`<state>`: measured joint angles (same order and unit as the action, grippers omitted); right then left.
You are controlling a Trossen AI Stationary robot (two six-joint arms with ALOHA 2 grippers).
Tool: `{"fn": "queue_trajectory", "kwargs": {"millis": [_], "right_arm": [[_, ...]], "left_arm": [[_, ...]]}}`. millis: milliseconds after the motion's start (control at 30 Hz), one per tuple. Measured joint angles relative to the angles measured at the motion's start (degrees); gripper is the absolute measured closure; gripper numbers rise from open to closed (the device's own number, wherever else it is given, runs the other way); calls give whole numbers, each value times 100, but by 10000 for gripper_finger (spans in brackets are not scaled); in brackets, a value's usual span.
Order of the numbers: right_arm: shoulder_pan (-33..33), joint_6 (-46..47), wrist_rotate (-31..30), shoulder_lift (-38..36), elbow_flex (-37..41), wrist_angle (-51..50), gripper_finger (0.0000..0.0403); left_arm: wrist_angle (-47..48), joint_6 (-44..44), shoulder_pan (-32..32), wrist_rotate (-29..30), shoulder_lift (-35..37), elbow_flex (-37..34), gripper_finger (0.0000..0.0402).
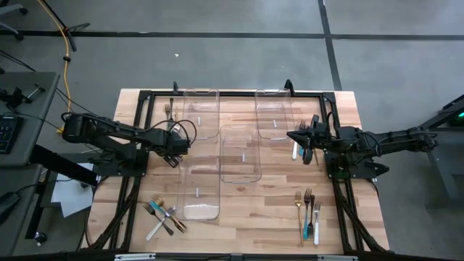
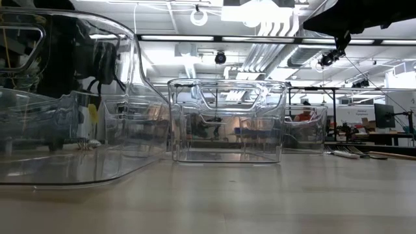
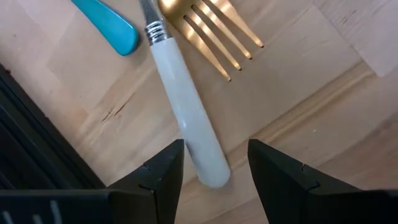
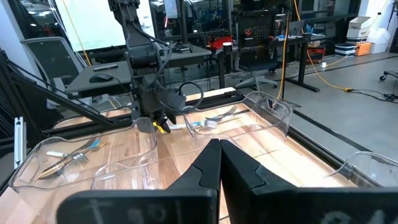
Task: Sort silverware by color (type)
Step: Put the white fork into the top right transparent bin
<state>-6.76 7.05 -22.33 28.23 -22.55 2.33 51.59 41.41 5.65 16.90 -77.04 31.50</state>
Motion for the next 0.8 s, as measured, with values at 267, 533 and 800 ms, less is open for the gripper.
{"fn": "queue_trajectory", "kwargs": {"millis": [267, 533, 800], "right_arm": [[0, 0, 2, 0, 1, -1, 402], [0, 2, 129, 0, 0, -2, 402], [-1, 2, 177, 0, 0, -2, 402]], "left_arm": [[-39, 48, -4, 18, -201, 19, 231], [-37, 48, 0, -169, -203, 10, 239], [45, 58, 0, -329, -212, 5, 310]]}}
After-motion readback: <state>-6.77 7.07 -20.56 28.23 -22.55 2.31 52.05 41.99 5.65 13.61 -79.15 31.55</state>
